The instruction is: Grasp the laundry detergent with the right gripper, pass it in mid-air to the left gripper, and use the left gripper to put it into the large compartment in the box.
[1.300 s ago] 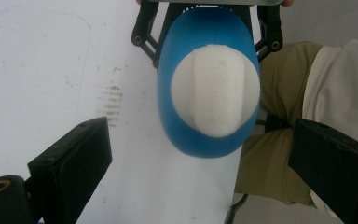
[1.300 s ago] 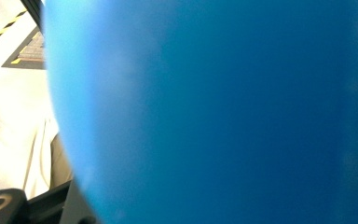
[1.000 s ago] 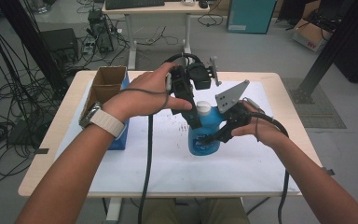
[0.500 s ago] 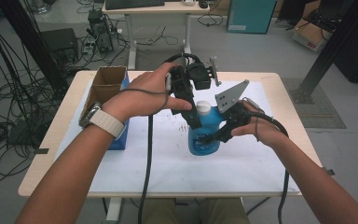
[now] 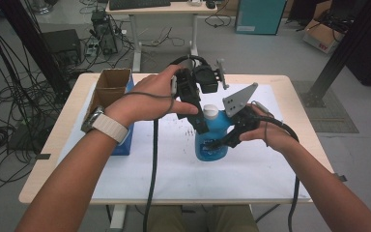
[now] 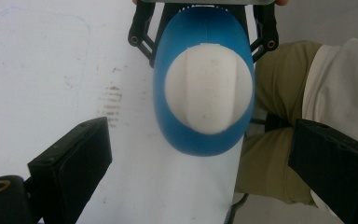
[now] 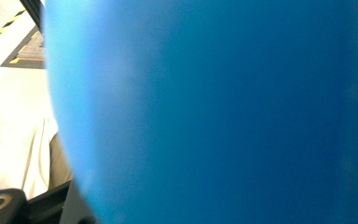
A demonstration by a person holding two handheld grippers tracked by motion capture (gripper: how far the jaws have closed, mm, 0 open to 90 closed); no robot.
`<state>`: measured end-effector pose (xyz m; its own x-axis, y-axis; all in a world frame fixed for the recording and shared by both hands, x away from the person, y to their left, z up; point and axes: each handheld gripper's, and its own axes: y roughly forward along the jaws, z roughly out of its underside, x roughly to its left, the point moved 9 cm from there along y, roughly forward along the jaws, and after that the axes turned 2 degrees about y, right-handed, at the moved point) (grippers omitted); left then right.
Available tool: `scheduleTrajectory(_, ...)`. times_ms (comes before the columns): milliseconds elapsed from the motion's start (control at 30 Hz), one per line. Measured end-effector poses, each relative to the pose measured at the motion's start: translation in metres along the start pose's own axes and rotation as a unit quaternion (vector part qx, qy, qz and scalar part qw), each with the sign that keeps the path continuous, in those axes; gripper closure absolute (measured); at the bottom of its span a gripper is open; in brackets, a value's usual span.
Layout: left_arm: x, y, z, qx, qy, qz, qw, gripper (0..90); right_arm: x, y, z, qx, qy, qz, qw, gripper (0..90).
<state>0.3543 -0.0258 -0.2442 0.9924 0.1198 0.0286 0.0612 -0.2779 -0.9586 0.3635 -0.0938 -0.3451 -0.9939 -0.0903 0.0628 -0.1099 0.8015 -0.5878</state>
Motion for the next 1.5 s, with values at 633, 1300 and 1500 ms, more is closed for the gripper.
scheduleTrajectory(633,-0.0007,0.0008,-0.0009,-0.005,-0.007,0.000,1.0000,6.4,0.0001,0.0008,0.0009,0.002,0.002,-0.001,1.0000,43.7)
scheduleTrajectory(1300,-0.0003,0.0012,-0.0006,-0.007,-0.009,0.000,0.9999,6.5,-0.0007,0.0011,0.0009,0.001,0.001,0.000,1.0000,43.6)
scheduleTrajectory(1500,-0.0003,0.0021,-0.0006,-0.007,-0.009,0.001,0.9999,6.4,0.0001,0.0017,0.0008,0.002,0.004,-0.003,1.0000,43.7)
